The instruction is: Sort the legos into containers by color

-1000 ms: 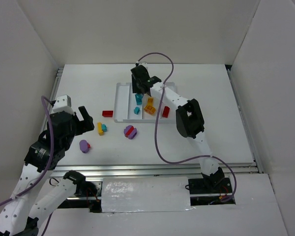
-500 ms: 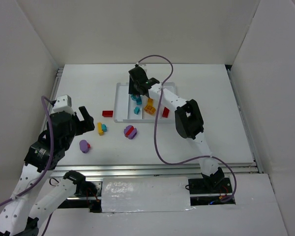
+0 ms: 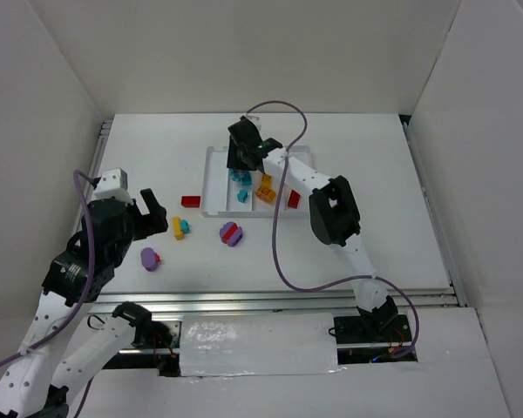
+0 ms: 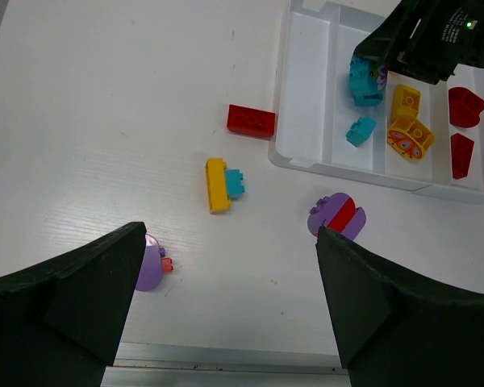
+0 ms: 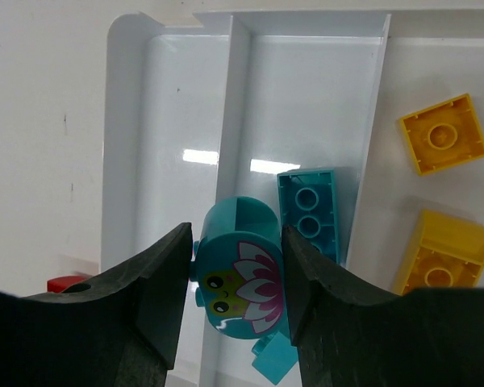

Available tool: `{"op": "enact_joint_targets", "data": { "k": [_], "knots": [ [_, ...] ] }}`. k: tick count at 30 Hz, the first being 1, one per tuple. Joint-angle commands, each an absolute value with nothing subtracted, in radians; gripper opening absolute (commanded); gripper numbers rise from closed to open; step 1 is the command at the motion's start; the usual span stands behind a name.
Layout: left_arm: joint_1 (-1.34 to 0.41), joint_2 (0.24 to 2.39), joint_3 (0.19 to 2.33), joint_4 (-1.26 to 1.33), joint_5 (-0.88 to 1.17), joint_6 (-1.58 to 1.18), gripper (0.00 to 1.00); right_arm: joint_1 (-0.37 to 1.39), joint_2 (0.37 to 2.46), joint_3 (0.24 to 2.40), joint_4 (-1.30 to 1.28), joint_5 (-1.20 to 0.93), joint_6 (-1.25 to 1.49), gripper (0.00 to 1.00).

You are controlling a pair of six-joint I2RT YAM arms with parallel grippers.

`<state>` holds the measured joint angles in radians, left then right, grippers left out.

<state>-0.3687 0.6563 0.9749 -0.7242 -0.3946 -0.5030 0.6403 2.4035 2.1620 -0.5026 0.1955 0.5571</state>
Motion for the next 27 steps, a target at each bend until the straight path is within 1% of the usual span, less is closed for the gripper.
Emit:
{"op": "enact_joint_targets", "data": {
  "k": [1, 3, 4, 5, 7, 8, 10, 11, 16, 17, 19, 20, 22, 23, 25, 26, 27],
  "knots": [
    [-0.364, 0.649, 0.966, -0.672, -0.387, -0.486, 0.99, 0.652, 2.414, 2.195, -0.505, 0.183, 0.568, 0.40],
    [-0.364, 0.650, 0.966, -0.673, -0.387, -0.486, 0.99, 0.650, 2.410, 2.194, -0.506, 0.190, 0.568, 0.55],
    [-0.364, 0.650, 0.966, -0.672, -0.387, -0.486, 0.99, 0.652, 2.402, 2.189, -0.505, 0.192, 0.568, 0.57],
    [-0.364, 0.649, 0.965, -0.673, -0.385, -0.486, 1.00, 0.653, 2.398, 2.181, -0.500, 0.192, 0.569, 0.62],
    [-0.362, 0.650, 0.965, -0.673, -0.388, -0.486, 1.00, 0.655, 2.384, 2.184, -0.503, 0.190, 0.566, 0.66],
    [-0.364, 0.652, 0.966, -0.675, -0.390, -0.486, 0.99, 0.655, 2.379, 2.189, -0.503, 0.192, 0.565, 0.69],
    [-0.364, 0.655, 0.965, -0.675, -0.391, -0.488, 1.00, 0.655, 2.358, 2.191, -0.506, 0.195, 0.561, 0.70],
    [-0.362, 0.657, 0.965, -0.675, -0.393, -0.488, 0.99, 0.653, 2.350, 2.186, -0.506, 0.195, 0.558, 0.81],
    [-0.361, 0.696, 0.966, -0.675, -0.390, -0.497, 1.00, 0.652, 2.264, 2.149, -0.528, 0.196, 0.548, 0.82],
    [-0.359, 0.709, 0.968, -0.676, -0.385, -0.505, 1.00, 0.653, 2.243, 2.102, -0.528, 0.199, 0.549, 0.82],
    [-0.356, 0.759, 0.979, -0.686, -0.367, -0.541, 0.99, 0.660, 2.136, 2.013, -0.485, 0.209, 0.551, 0.83],
    [-0.356, 0.781, 0.983, -0.702, -0.341, -0.578, 1.00, 0.661, 2.050, 1.908, -0.465, 0.200, 0.548, 0.83],
    [-0.351, 0.847, 0.994, -0.715, -0.313, -0.615, 1.00, 0.672, 1.965, 1.801, -0.414, 0.173, 0.543, 0.82],
    [-0.350, 0.865, 0.988, -0.709, -0.305, -0.661, 0.99, 0.678, 1.885, 1.710, -0.408, 0.170, 0.542, 0.82],
    [-0.347, 0.913, 0.954, -0.680, -0.285, -0.704, 0.99, 0.706, 1.800, 1.617, -0.390, 0.173, 0.531, 0.82],
    [-0.348, 0.926, 0.937, -0.628, -0.260, -0.742, 0.99, 0.715, 1.713, 1.523, -0.382, 0.167, 0.525, 0.82],
    [-0.347, 0.958, 0.905, -0.599, -0.246, -0.756, 0.99, 0.725, 1.672, 1.475, -0.374, 0.166, 0.522, 0.81]
  ]
}}
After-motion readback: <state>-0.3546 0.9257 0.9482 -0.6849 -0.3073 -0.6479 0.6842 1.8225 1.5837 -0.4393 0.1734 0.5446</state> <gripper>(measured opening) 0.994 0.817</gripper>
